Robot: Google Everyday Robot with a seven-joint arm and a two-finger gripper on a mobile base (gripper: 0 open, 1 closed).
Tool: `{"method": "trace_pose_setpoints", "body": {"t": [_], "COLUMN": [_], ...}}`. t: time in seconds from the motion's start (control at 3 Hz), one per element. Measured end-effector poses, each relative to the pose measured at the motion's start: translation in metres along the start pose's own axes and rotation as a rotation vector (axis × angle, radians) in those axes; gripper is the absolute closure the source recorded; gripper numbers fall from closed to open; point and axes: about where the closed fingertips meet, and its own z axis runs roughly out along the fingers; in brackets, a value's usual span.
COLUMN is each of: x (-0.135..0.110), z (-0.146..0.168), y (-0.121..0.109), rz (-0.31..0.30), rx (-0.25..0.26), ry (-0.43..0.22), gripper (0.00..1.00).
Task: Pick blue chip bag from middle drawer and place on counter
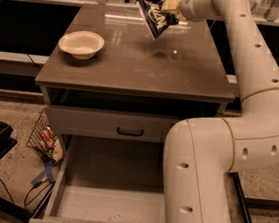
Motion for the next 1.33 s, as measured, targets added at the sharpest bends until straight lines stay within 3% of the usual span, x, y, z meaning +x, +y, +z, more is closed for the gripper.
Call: {"method": "trace_pose_setpoints", "body": {"t": [0.33,1.33], "x": [0.002,0.009], "z": [0.002,0.013], "y": [0.000,0.002], "rz": [0.002,0.004], "rx": [-0.001,-0.006], "ry": [0.004,0.018], "gripper": [0.82,0.12]}}
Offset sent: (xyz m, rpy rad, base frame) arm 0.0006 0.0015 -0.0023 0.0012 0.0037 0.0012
